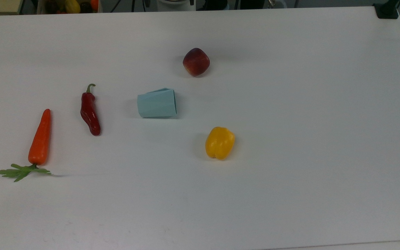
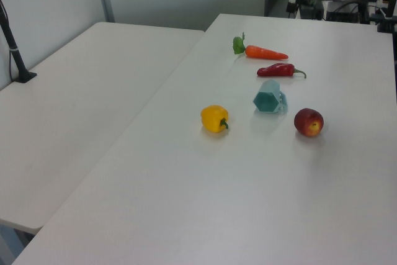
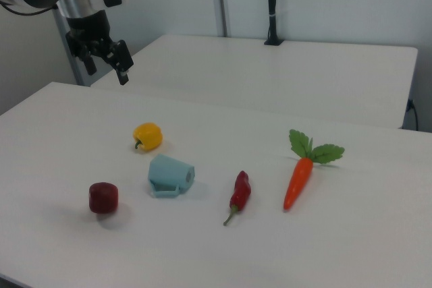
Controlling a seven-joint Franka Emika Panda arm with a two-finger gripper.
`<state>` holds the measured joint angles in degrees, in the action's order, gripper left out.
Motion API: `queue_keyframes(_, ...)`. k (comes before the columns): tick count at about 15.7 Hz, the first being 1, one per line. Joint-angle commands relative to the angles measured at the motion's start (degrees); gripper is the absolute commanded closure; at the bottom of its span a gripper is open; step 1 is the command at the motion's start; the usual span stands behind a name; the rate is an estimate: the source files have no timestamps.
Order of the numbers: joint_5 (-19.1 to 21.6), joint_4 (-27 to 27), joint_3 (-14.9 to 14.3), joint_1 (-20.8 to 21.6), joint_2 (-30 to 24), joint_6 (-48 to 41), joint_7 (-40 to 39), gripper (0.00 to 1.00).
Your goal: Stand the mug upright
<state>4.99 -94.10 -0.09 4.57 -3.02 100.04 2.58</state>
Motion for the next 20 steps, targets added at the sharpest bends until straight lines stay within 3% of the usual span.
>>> queue_keyframes(1, -0.6, -1.97, 1.14, -0.71, -1.11, 1.13, -0.91, 0.0)
queue_keyframes(11, -0.69, -1.97, 1.14, -0.7, -0.77, 1.65, 1.72, 0.0)
queue_keyframes(14, -3.58, -1.88, 1.23, 0.08, -0.5, 1.65, 1.99, 0.0)
queue_keyframes(18, -4.11, -1.27, 1.32, 0.96, 0.72, 1.74, 2.34, 0.0)
queue_keyframes(20, -7.17, -1.0, 1.49, 2.54, 1.52, 1.56, 2.51, 0.0)
